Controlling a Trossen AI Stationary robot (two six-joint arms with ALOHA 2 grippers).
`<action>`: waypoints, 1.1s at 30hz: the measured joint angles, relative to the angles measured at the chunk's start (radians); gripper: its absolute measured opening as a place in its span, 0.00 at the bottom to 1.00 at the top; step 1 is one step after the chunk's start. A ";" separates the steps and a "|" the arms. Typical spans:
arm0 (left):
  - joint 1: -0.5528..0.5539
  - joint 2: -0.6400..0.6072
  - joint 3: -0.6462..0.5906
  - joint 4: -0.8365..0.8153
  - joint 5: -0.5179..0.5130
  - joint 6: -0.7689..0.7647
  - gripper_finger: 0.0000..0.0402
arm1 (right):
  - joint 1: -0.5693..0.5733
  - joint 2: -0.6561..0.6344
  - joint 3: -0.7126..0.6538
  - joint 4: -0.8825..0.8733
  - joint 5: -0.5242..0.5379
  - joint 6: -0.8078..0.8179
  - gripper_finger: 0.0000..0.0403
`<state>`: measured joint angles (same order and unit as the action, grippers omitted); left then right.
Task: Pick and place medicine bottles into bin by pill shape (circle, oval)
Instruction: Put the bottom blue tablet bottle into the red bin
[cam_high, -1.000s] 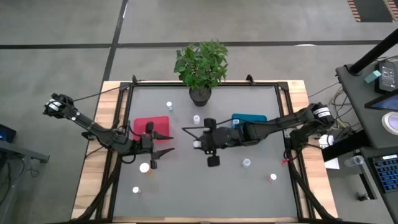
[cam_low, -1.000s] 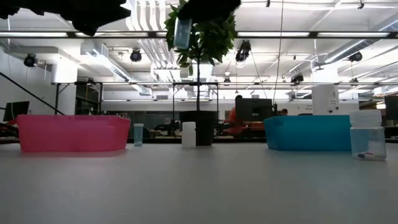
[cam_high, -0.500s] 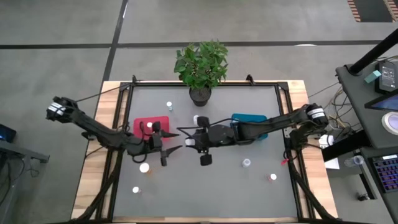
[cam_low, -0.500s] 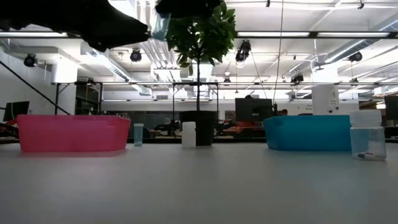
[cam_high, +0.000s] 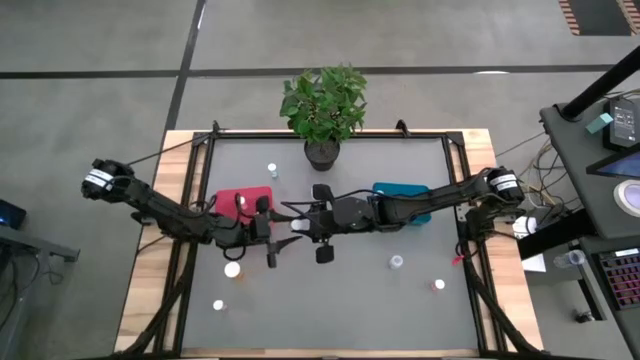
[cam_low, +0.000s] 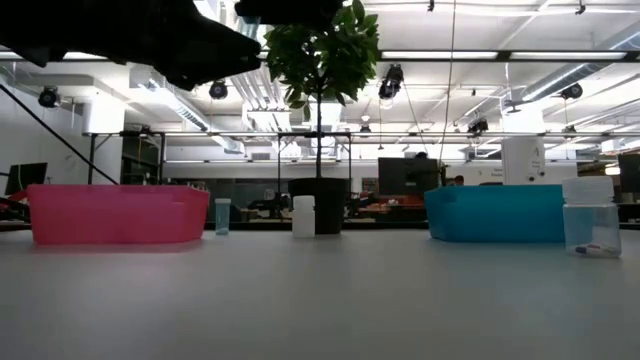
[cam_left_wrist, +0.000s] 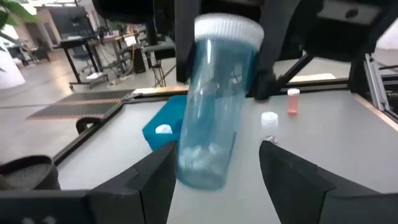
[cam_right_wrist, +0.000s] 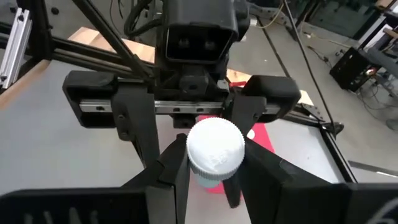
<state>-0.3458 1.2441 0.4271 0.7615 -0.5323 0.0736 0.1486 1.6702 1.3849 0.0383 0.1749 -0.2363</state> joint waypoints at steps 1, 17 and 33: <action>0.000 0.000 0.000 0.008 0.000 0.011 0.52 | -0.001 0.001 0.000 -0.003 0.000 0.000 0.25; 0.000 -0.014 0.005 0.039 0.000 0.018 0.51 | -0.012 0.001 0.000 -0.049 0.000 0.025 0.25; 0.019 -0.014 -0.002 0.008 -0.002 0.017 0.19 | -0.012 0.001 0.000 -0.050 -0.003 0.031 0.27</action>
<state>-0.3267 1.2297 0.4248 0.7700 -0.5346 0.0907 0.1368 1.6714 1.3849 -0.0120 0.1722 -0.2052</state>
